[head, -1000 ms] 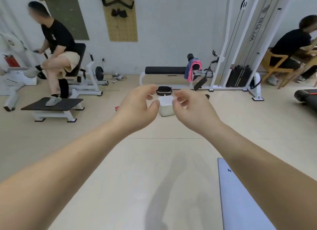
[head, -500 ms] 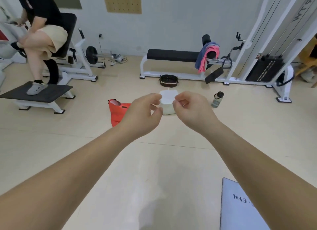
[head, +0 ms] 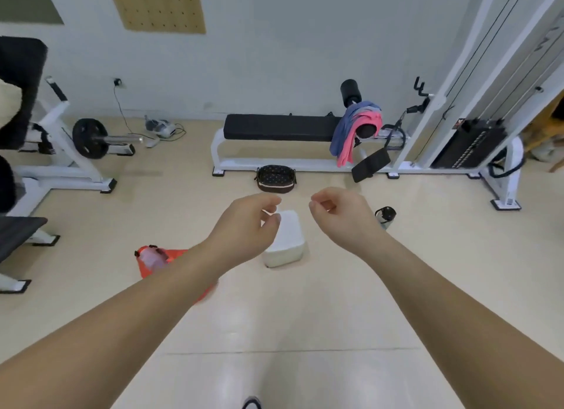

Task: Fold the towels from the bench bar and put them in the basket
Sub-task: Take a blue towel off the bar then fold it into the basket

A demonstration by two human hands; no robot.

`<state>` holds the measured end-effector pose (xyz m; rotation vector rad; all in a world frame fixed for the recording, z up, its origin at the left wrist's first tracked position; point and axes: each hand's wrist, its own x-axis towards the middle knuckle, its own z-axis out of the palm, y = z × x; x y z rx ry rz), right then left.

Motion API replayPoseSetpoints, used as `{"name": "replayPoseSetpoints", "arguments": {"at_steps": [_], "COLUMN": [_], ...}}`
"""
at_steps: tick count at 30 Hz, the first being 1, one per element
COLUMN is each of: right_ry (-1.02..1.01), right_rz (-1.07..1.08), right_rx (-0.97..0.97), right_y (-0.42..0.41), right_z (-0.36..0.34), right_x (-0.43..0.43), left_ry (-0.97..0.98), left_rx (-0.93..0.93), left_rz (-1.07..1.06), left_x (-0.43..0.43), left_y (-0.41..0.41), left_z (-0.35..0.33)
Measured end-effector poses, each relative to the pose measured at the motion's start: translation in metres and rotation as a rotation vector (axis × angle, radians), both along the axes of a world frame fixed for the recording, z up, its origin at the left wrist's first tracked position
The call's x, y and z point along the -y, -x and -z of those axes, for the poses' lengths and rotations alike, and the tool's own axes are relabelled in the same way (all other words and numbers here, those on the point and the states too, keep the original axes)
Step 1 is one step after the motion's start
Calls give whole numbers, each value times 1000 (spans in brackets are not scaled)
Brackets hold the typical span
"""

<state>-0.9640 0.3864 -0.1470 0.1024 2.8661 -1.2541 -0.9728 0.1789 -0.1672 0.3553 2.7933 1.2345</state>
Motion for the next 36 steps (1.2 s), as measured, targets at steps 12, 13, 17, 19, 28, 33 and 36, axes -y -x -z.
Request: {"name": "replayPoseSetpoints", "arguments": {"at_steps": [12, 13, 17, 19, 28, 33, 36], "right_ry": [119, 145, 215, 196, 269, 243, 197], "right_rz": [68, 92, 157, 181, 434, 538, 534], "right_rx": [45, 75, 191, 198, 206, 185, 178], "right_y": [406, 437, 550, 609, 854, 942, 977], "right_z": [52, 55, 52, 62, 163, 228, 289], "right_x": [-98, -101, -103, -105, -120, -147, -178], "left_ry": [-66, -67, -81, -64, 2, -26, -28], "left_rx": [103, 121, 186, 204, 141, 181, 198], "left_rz": [9, 2, -39, -17, 235, 337, 399], "left_x": [-109, -113, -113, -110, -127, -175, -217], "left_y": [416, 447, 552, 613, 903, 996, 1030], "left_z": [46, 49, 50, 55, 150, 218, 280]}}
